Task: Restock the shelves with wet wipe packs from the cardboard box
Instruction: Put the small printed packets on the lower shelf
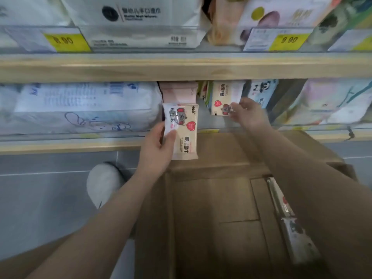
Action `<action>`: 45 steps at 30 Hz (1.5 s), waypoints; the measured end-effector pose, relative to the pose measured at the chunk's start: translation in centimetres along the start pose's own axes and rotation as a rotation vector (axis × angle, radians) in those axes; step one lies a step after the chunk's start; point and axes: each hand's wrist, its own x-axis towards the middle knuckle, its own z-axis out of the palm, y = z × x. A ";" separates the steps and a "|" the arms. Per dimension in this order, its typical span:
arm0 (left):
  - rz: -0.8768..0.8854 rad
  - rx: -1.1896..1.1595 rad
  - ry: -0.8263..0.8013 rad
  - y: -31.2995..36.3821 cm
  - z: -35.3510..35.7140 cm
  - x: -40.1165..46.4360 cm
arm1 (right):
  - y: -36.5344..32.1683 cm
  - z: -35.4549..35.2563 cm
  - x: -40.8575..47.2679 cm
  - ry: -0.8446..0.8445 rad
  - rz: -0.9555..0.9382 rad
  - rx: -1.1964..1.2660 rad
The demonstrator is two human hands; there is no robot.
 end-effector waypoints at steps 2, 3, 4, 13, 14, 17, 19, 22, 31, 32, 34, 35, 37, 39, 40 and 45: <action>0.013 -0.022 0.003 -0.1 0.1 0.2 | 0.0 0.5 0.5 0.006 0.006 -0.041; 0.015 -0.028 -0.001 -0.1 0.1 0.2 | 0.0 0.6 0.6 0.001 0.009 -0.048; 0.015 -0.033 -0.007 0.0 0.1 0.2 | -0.2 0.7 0.5 -0.005 0.012 -0.045; 0.068 0.000 -0.051 3.0 0.3 -0.9 | -1.8 -2.3 -4.9 -0.078 -0.049 0.126; 0.076 0.023 -0.064 3.4 0.6 -1.1 | -2.2 -3.0 -6.2 -0.159 -0.080 0.139; 0.096 0.048 -0.113 4.9 1.9 -2.0 | -2.6 -4.4 -9.2 -0.391 -0.146 0.082; 0.102 0.030 -0.137 5.4 2.8 -2.6 | -2.2 -4.7 -10.3 -0.440 -0.137 0.107; 0.088 -0.021 -0.148 5.8 4.0 -3.3 | -1.6 -4.9 -11.1 -0.401 -0.127 0.180; 0.258 0.899 -0.368 1.2 1.3 -2.7 | -1.2 -6.1 -8.6 -0.177 -0.161 0.166; 0.262 0.916 -0.408 0.6 1.1 -2.7 | -1.2 -5.8 -7.7 -0.147 -0.163 0.156; 0.316 0.908 -0.405 -0.3 1.1 -2.8 | -1.0 -4.9 -5.9 -0.113 -0.151 0.139; 0.350 0.904 -0.385 -0.5 1.2 -2.7 | -0.9 -4.4 -5.0 -0.105 -0.141 0.128; 0.372 0.900 -0.363 -0.7 1.4 -2.7 | -0.4 -3.2 -3.5 -0.107 -0.126 0.109; 0.365 0.893 -0.364 -1.1 1.5 -2.6 | -0.1 -2.1 -2.4 -0.099 -0.101 0.099; 0.369 0.892 -0.358 -1.2 1.5 -2.6 | 0.0 -1.7 -2.0 -0.090 -0.077 0.093; 0.376 0.889 -0.343 -1.4 1.5 -2.4 | 0.3 -0.5 -1.0 -0.020 -0.022 0.011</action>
